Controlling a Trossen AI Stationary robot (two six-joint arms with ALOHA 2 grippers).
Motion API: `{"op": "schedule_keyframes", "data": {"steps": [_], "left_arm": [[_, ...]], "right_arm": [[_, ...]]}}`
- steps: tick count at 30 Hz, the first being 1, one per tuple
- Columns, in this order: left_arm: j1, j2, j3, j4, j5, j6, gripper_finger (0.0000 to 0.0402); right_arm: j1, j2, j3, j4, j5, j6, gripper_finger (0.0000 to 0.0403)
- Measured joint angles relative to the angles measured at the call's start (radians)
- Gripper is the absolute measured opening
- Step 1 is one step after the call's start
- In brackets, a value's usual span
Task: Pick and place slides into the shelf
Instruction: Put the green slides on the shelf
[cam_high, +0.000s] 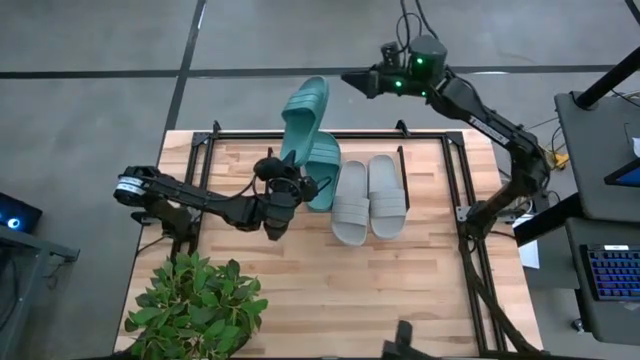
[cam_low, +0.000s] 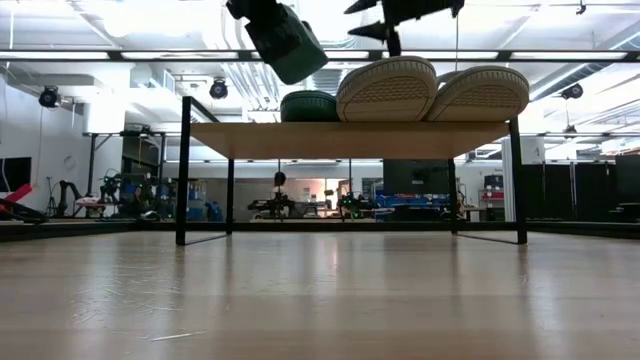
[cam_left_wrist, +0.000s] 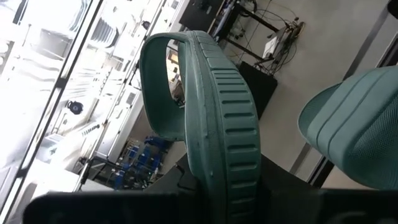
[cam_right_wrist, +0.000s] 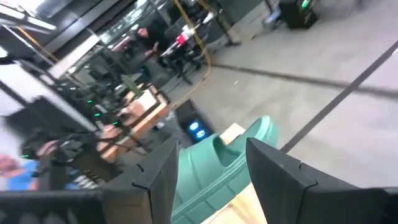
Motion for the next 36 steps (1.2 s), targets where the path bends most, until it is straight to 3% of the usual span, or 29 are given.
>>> {"op": "schedule_keyframes", "data": {"steps": [9, 36], "left_arm": [[0.014, 0.000, 0.019, 0.002, 0.032, 0.025, 0.0042], [0.028, 0.000, 0.049, 0.004, 0.036, 0.043, 0.0042]], "right_arm": [[-0.006, 0.102, 0.000, 0.047, -0.046, 0.027, 0.0178], [-0.043, 0.162, 0.000, 0.076, -0.040, 0.046, 0.0178]]}}
